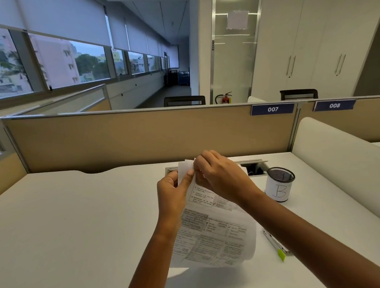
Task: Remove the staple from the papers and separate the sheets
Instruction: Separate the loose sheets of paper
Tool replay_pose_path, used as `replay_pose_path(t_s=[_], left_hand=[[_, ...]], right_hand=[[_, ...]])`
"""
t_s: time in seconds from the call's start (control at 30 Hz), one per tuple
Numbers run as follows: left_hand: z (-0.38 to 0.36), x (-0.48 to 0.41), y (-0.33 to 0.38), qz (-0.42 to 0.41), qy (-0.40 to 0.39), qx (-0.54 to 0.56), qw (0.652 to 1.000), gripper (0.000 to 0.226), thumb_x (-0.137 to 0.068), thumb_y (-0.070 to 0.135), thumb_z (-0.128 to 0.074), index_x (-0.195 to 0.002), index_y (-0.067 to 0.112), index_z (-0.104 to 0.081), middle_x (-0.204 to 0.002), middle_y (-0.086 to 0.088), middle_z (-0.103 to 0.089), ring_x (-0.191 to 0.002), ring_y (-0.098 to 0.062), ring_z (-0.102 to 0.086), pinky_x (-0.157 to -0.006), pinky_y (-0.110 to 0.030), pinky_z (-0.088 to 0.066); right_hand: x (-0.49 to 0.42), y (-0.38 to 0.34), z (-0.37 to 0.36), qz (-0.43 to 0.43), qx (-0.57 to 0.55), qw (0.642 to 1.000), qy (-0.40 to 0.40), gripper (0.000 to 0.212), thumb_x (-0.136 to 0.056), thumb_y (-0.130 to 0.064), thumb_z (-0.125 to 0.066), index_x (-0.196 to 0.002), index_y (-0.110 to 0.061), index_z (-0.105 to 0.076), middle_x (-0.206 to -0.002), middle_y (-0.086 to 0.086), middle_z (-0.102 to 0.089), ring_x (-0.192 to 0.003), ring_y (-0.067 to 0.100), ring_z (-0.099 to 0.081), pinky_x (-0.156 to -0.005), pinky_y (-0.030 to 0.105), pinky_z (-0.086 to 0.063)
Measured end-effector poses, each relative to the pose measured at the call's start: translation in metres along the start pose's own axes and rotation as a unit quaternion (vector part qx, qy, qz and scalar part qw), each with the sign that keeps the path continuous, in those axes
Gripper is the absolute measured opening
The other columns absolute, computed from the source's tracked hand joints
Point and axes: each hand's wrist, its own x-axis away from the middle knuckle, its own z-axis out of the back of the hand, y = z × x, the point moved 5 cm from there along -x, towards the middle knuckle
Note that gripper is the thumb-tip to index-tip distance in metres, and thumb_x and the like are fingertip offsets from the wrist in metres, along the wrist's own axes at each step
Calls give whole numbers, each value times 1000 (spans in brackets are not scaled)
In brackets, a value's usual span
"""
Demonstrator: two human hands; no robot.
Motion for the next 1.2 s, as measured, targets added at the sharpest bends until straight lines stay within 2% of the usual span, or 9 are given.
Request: replay_pose_path(t_s=[0.17,0.3,0.4,0.6,0.7,0.9,1.0,1.13,1.2], left_hand=[[0,1,-1,19,-1,9,1000,19,-80,31,-57,-89,15,-60,-84,-7,-68,-68,-23,-68,-55,-23,-57],[2,1,-4,48,16,16,999,27,-78,30,-61,-96,9,-62,-93,-13,-69,-77,-31,-68,-69,-38,-59],[2,1,-9,78,14,35,996,28,-78,29,-62,-96,8,-62,-94,-16,-69,-79,-34,-68,-73,-44,-58],[1,1,-11,91,7,44,995,14,-79,29,-60,-84,16,-61,-87,-11,-69,-72,-27,-68,-60,-30,-58],[2,2,-10,90,8,40,995,19,-79,29,-60,-89,13,-62,-89,-12,-68,-75,-30,-68,-62,-32,-58],[3,2,-11,95,-6,44,995,21,-80,27,-59,-92,10,-63,-92,-15,-69,-76,-30,-68,-59,-30,-58],[3,2,-15,105,-22,51,993,24,-80,27,-60,-95,9,-63,-93,-15,-69,-77,-31,-68,-63,-34,-59],[-1,2,-17,106,-48,63,991,9,-80,25,-60,-83,17,-63,-81,-6,-69,-58,-16,-69,-52,-25,-58],[-2,3,-17,105,-56,70,990,9,-80,24,-60,-83,16,-63,-80,-6,-69,-56,-14,-69,-52,-24,-58]], right_hand=[[2,1,-1,-34,-29,999,13,27,-80,-26,-39,-71,-6,-55,-66,7,-59,-55,18,-53,-43,23,-45],[9,3,-3,-83,-90,992,27,26,-82,-26,-41,-76,-6,-56,-73,9,-61,-62,20,-56,-43,28,-51],[14,3,-3,-104,-112,988,34,16,-84,-20,-51,-80,-6,-58,-78,9,-63,-67,22,-58,-48,31,-54],[17,3,-3,-122,-117,985,39,20,-85,-21,-50,-82,-6,-63,-78,8,-65,-67,22,-61,-50,33,-55],[17,3,-2,-115,-116,986,40,27,-86,-24,-44,-82,-6,-64,-77,8,-66,-65,22,-61,-49,34,-54],[12,4,-2,-81,-122,989,-1,13,-81,-15,-56,-80,-5,-65,-74,10,-65,-63,22,-61,-52,26,-48],[9,5,-1,-48,-129,990,-31,12,-80,-14,-57,-79,-4,-64,-74,11,-64,-63,23,-59,-50,30,-49],[8,6,-3,-23,-110,993,-37,21,-81,-22,-48,-75,-6,-60,-70,9,-61,-61,22,-55,-46,29,-46],[7,6,-5,-23,-96,994,-40,19,-78,-22,-49,-74,-6,-58,-70,9,-60,-61,23,-54,-45,29,-46]])
